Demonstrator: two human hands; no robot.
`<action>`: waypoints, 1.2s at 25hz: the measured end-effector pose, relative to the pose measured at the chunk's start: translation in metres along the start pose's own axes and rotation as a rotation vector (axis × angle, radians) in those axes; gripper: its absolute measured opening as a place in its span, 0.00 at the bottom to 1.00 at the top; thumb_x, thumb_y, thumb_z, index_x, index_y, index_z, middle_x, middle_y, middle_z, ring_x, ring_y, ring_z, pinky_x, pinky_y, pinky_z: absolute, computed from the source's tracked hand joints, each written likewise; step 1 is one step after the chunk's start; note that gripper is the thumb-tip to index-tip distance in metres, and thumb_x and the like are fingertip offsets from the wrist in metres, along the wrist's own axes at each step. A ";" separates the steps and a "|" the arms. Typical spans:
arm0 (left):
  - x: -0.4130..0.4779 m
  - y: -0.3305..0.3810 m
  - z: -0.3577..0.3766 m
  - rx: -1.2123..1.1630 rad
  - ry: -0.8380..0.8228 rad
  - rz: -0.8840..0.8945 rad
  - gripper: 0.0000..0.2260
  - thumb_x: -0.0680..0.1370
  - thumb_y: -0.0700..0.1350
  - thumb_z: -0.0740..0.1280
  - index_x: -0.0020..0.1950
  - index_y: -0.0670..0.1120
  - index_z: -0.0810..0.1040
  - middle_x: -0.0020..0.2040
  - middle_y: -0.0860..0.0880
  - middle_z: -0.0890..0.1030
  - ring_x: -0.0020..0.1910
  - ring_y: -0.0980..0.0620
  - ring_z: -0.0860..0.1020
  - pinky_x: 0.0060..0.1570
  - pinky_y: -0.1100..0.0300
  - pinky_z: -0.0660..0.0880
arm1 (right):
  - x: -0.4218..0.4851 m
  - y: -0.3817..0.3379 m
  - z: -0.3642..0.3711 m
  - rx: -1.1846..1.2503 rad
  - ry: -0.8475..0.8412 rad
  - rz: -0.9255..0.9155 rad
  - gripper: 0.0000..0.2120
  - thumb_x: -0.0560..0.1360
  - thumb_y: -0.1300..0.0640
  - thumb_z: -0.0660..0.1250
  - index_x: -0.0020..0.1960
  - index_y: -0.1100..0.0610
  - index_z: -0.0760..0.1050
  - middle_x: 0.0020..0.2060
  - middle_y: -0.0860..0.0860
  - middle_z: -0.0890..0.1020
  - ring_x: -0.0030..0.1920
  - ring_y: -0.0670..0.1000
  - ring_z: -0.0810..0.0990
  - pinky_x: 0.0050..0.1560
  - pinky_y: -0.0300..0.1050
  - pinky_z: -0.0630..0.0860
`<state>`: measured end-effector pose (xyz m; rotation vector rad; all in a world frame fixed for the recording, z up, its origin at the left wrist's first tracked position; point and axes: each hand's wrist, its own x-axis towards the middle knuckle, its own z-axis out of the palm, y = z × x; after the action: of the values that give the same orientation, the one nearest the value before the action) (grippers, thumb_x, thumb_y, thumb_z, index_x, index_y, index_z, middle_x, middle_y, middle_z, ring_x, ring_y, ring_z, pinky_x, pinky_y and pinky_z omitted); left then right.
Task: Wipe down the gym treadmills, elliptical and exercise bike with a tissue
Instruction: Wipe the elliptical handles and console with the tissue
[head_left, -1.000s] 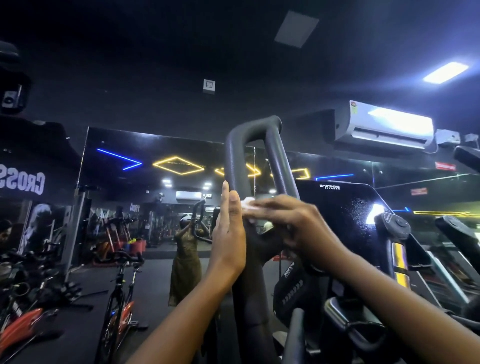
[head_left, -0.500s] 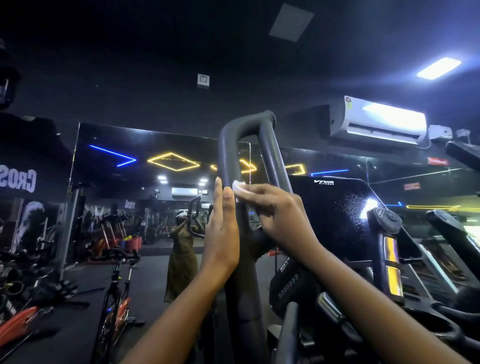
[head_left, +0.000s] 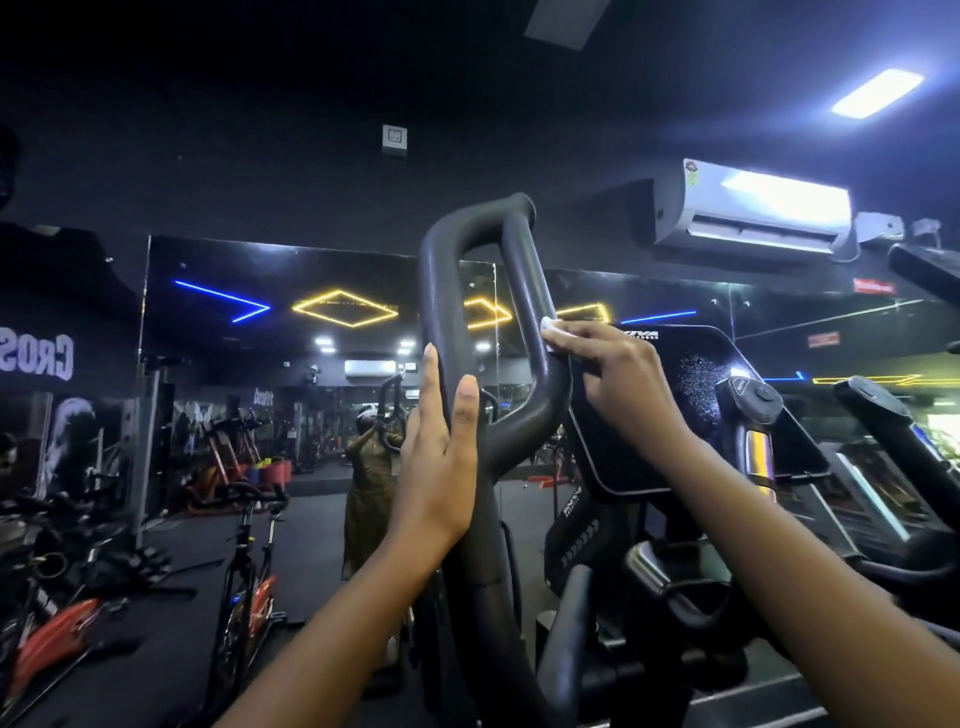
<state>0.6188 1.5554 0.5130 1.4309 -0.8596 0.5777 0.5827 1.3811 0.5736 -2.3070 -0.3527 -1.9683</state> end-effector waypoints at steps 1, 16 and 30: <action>0.000 0.001 0.000 0.000 -0.001 -0.002 0.31 0.72 0.65 0.47 0.76 0.64 0.45 0.77 0.55 0.54 0.72 0.59 0.55 0.63 0.61 0.52 | -0.010 -0.003 0.003 -0.001 0.017 0.006 0.20 0.67 0.75 0.70 0.56 0.62 0.79 0.52 0.55 0.82 0.52 0.49 0.80 0.57 0.20 0.64; -0.015 -0.006 -0.001 -0.049 -0.020 0.013 0.26 0.75 0.64 0.45 0.73 0.66 0.45 0.70 0.68 0.49 0.72 0.67 0.50 0.69 0.59 0.48 | -0.064 -0.044 -0.002 -0.019 0.170 0.185 0.20 0.66 0.75 0.68 0.56 0.61 0.80 0.48 0.54 0.83 0.47 0.48 0.80 0.54 0.25 0.67; -0.028 -0.021 0.003 -0.282 0.012 0.047 0.38 0.61 0.82 0.50 0.68 0.71 0.56 0.74 0.66 0.58 0.73 0.67 0.57 0.75 0.57 0.52 | -0.121 -0.103 0.006 0.212 0.116 -0.050 0.18 0.72 0.61 0.58 0.57 0.58 0.80 0.51 0.53 0.82 0.53 0.47 0.79 0.58 0.35 0.73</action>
<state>0.6183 1.5550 0.4779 1.1526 -0.9277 0.4788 0.5475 1.4677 0.4448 -2.0646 -0.5827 -1.9700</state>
